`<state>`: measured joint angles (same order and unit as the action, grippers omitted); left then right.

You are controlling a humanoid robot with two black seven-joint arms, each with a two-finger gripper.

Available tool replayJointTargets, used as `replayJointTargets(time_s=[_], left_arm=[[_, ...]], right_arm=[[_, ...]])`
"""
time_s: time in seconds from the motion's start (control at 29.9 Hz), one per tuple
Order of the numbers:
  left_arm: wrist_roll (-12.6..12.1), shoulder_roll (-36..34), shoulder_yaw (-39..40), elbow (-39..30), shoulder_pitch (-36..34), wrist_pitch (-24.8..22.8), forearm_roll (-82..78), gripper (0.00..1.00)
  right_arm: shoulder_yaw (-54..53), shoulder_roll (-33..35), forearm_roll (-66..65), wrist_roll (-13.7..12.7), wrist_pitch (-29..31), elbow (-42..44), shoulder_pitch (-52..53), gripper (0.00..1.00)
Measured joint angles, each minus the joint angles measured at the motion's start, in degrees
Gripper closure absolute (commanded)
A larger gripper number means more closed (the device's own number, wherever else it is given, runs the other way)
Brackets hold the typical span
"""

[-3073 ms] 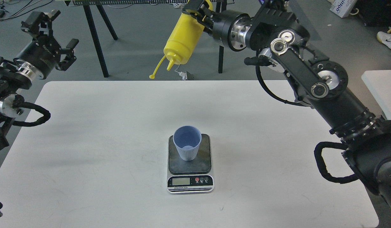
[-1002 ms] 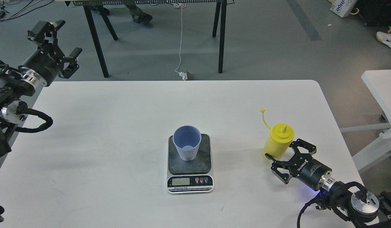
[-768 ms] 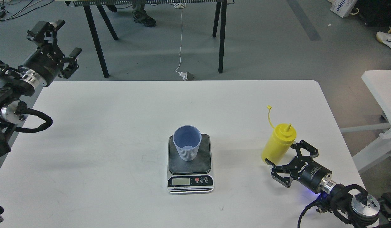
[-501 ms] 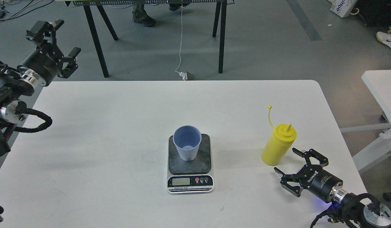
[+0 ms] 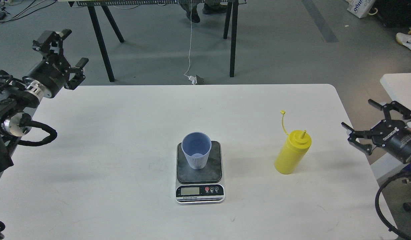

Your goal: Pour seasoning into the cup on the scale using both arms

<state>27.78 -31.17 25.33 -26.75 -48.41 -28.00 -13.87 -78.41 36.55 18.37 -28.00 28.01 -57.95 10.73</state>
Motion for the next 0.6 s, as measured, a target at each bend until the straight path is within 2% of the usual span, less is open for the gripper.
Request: replayJointTargets(time_s=[0.23, 0.6], left_arm=[[0.1, -0.7, 0.2, -0.1, 0.6, 0.0, 0.5, 0.01], [0.2, -0.3, 0.6, -0.1, 0.8, 0.0, 0.8, 0.01]], right_arm=[[4.3, -0.3, -0.1, 0.0, 0.0, 7.6, 12.6, 0.02], [5.4, -6.8, -0.1, 0.0, 0.0, 12.9, 14.3, 0.02]])
